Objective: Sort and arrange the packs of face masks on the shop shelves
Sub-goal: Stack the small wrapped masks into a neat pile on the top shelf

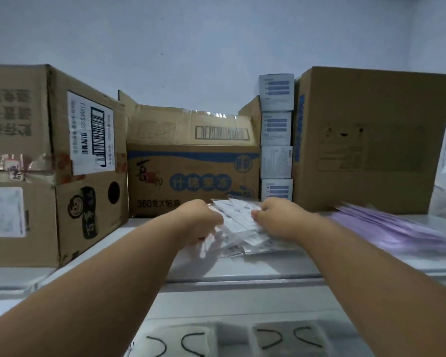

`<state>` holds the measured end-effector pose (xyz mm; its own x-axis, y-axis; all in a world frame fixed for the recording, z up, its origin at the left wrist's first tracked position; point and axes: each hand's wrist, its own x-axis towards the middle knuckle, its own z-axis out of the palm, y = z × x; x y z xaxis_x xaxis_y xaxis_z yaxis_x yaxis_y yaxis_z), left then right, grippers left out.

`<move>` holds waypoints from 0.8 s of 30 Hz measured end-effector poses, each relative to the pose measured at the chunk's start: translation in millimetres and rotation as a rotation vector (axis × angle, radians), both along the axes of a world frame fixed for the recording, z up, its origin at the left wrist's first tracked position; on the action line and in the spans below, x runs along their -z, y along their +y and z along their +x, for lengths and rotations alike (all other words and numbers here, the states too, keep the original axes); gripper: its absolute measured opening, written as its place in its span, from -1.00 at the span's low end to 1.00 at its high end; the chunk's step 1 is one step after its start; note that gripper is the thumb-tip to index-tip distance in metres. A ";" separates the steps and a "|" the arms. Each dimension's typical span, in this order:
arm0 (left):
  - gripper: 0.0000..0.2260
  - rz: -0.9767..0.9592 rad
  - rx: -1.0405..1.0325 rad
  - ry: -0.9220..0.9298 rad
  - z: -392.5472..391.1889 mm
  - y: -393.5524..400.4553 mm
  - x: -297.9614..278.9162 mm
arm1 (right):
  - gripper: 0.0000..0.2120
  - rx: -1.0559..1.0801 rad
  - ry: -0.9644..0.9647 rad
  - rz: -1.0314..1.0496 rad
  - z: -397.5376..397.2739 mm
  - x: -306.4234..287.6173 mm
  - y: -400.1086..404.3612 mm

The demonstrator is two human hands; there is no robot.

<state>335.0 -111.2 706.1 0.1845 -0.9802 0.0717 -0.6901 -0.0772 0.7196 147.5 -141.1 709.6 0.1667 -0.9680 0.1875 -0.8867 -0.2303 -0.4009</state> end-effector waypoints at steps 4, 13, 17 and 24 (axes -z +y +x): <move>-0.83 -0.009 -0.058 0.241 -7.1 -14.9 -2.8 | -0.63 -0.027 -0.132 -0.039 2.7 -0.4 -4.3; -0.83 -0.129 -0.084 0.541 -29.4 -28.5 -5.8 | -0.51 -0.195 -0.456 -0.149 -1.6 -4.7 -1.9; -0.89 -0.051 -0.167 0.586 -37.2 -26.7 -7.4 | -0.54 -0.212 -0.555 0.009 -10.2 -6.6 -9.8; -0.85 -0.094 -0.240 0.409 -53.6 -21.6 4.9 | -0.93 -0.145 -1.170 0.419 -10.4 -11.9 -21.8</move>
<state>281.5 -132.7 701.2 0.4359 -0.8994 0.0326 -0.3200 -0.1210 0.9397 137.1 -162.9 721.5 0.2178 -0.9757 -0.0229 0.0734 0.0398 -0.9965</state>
